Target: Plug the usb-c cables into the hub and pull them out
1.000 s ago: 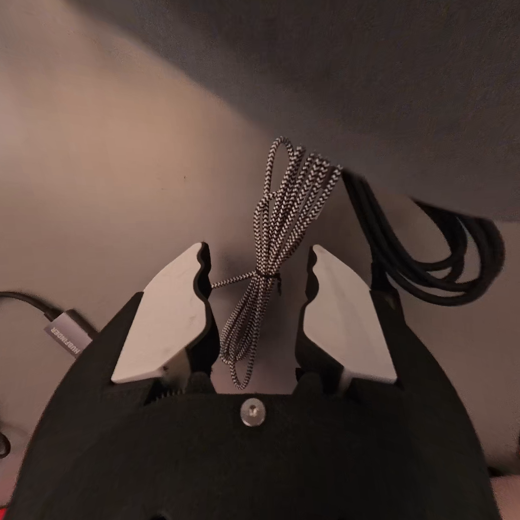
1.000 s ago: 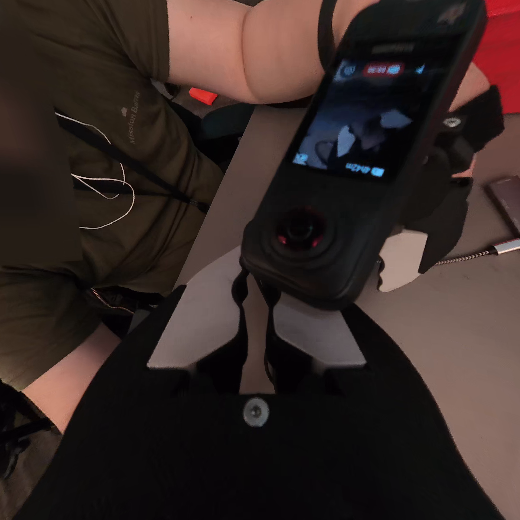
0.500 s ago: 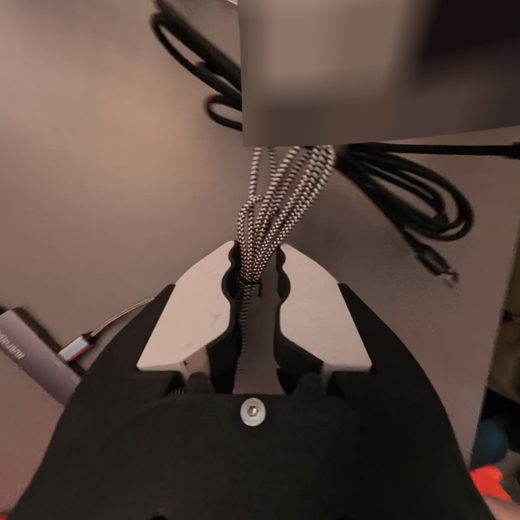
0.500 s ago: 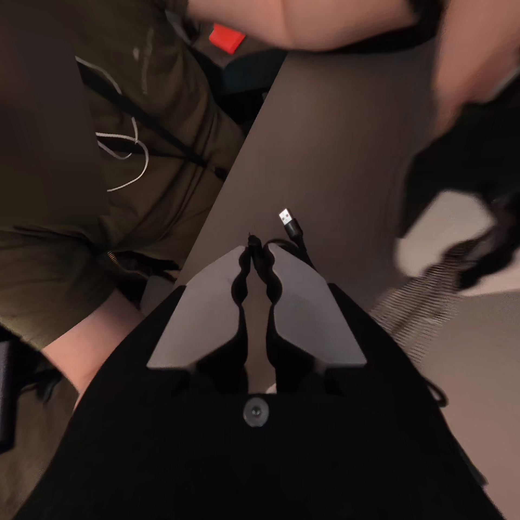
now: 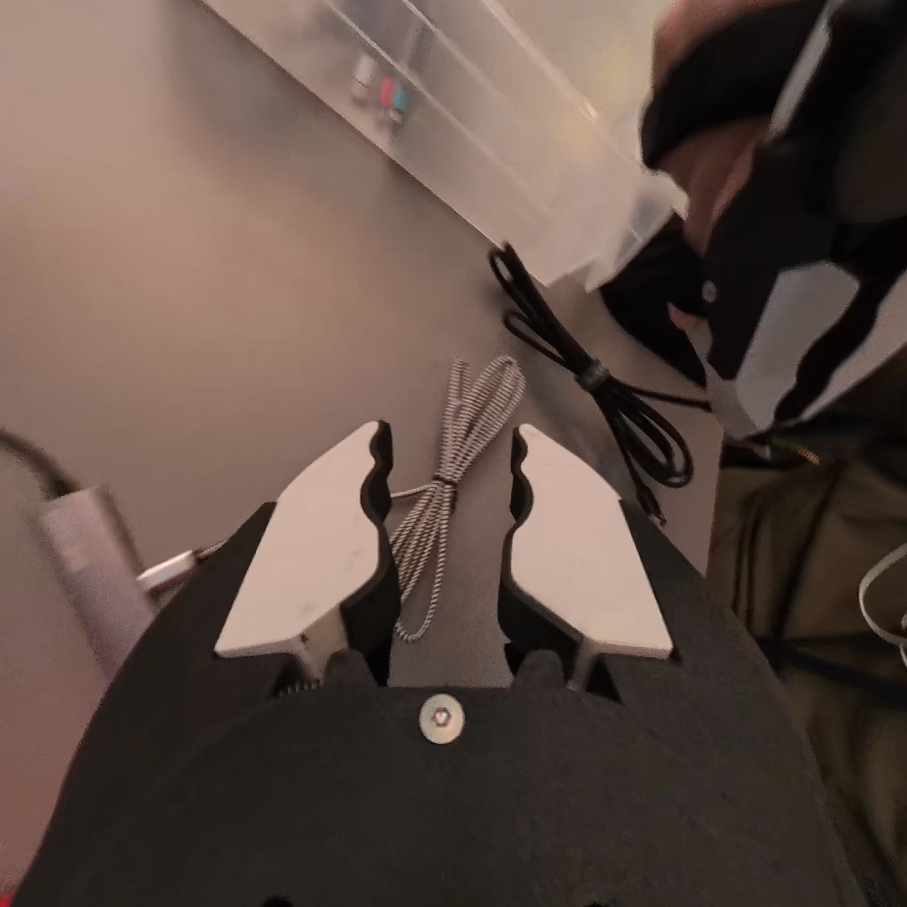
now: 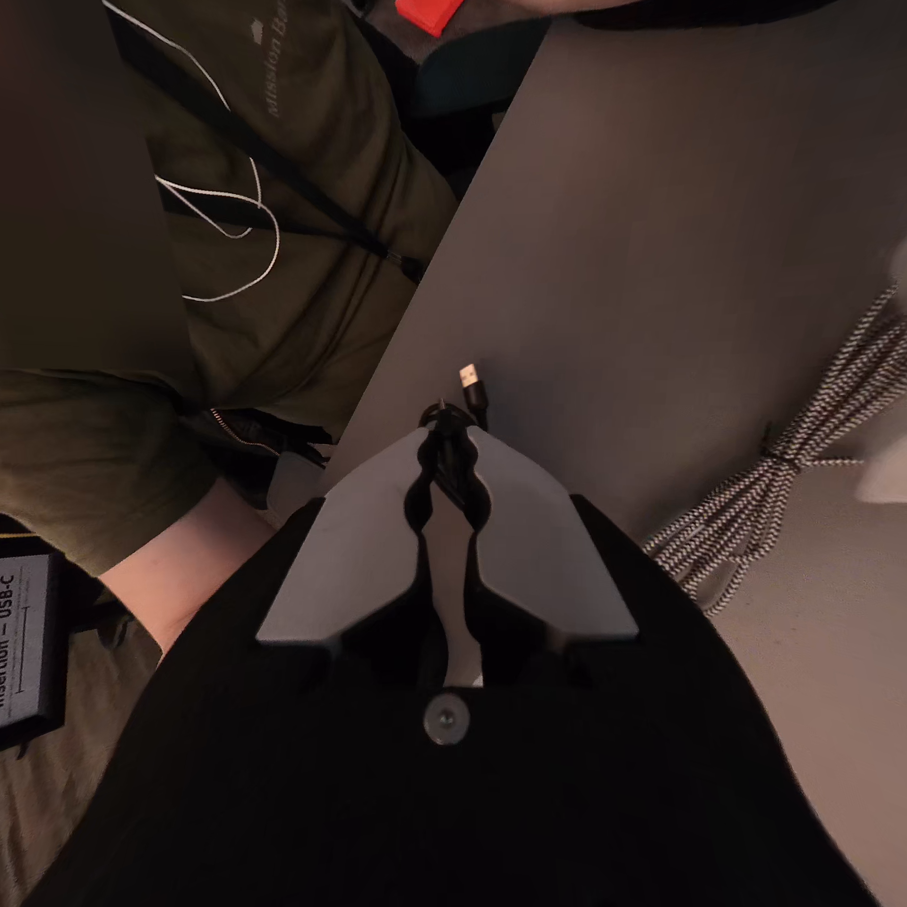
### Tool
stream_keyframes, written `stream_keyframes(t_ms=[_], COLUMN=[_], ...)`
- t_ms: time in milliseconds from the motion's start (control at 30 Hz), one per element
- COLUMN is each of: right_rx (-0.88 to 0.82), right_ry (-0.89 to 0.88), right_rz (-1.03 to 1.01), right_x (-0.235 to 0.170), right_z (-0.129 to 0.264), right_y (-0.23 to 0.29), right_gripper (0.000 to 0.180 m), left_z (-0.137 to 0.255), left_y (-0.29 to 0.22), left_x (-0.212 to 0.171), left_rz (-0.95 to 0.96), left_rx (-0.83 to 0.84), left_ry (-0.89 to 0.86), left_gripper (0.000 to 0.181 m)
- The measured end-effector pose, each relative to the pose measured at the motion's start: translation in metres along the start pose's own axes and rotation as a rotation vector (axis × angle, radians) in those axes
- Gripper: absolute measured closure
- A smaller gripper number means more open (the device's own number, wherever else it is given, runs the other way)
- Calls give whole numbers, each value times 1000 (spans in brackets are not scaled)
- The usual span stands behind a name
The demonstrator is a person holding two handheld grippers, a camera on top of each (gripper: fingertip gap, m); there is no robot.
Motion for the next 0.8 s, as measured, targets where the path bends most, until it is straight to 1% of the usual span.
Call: stream_keyframes(t_ms=[33, 100, 133, 167, 300, 367, 433, 500, 567, 633, 667, 733, 767, 800], right_rx=[-1, -12, -17, -20, -38, -48, -54, -58, -63, -66, -66, -68, -68, -67], right_ry=[-4, -9, -11, -14, -11, -6, -13, -21, -24, -26, -26, -27, -28, -30], right_rz=[4, 10, 15, 23, 37, 45, 57, 65, 68, 70, 73, 80, 85, 90], right_x=[0, 1, 2, 3, 6, 7, 7, 7, 6, 6, 6, 5, 5, 5], right_z=[1, 3, 4, 4, 6, 7, 9, 12, 13, 14, 14, 15, 16, 16], right_y=[1, 1, 2, 2, 5, 7, 10, 12, 13, 13, 14, 15, 16, 17], right_gripper=[172, 172, 172, 172, 171, 171, 172, 172, 172, 171, 171, 171, 171, 171], left_z=[11, 27, 29, 27, 8, 0, -4, -2, -2, -3, -2, 1, 3, 4], left_y=[8, 27, 33, 37, 49, 54, 61, 65, 68, 72, 73, 76, 77, 79], left_x=[1, -3, -6, -8, -22, -31, -38, -35, -33, -38, -39, -46, -47, -47], left_rz=[41, 86, 87, 87, 115, 145, 174, 163, 174, 233, 277, 393, 426, 422], left_rx=[106, 409, 515, 566, 626, 630, 654, 699, 699, 656, 622, 570, 558, 558], left_ry=[-26, -12, 19, 57, 283, 415, 537, 577, 615, 679, 699, 740, 757, 759], left_gripper=[133, 133, 134, 134, 137, 131, 130, 128, 127, 125, 126, 121, 120, 124])
Point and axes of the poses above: each gripper's, where its closed fingertips meet, z back along the fingers, x out of its top, y = z × x across the jaws, the point moved 9 cm from there along z, back along the fingers, and after that the axes turned 1 degree about -x, right-handed, at the moved point
